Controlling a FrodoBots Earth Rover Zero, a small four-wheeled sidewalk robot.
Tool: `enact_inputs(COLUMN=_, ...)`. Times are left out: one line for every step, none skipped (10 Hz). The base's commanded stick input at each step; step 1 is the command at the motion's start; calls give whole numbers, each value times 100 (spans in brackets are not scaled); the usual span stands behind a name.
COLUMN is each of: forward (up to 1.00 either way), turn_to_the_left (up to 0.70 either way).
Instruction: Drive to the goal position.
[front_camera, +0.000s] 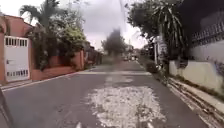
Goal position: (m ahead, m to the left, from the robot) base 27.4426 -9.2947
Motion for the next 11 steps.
enact_inputs(forward=70, turn_to_the_left=0)
enact_inputs(forward=70, turn_to_the_left=-1)
enact_inputs(forward=70, turn_to_the_left=-3)
enact_inputs(forward=70, turn_to_the_left=-14)
enact_inputs(forward=70, turn_to_the_left=-14)
enact_inputs(forward=70, turn_to_the_left=-14)
enact_inputs(forward=70, turn_to_the_left=-11)
enact_inputs(forward=70, turn_to_the_left=-5)
enact_inputs(forward=70, turn_to_the_left=0)
enact_inputs(forward=70, turn_to_the_left=0)
enact_inputs(forward=70, turn_to_the_left=0)
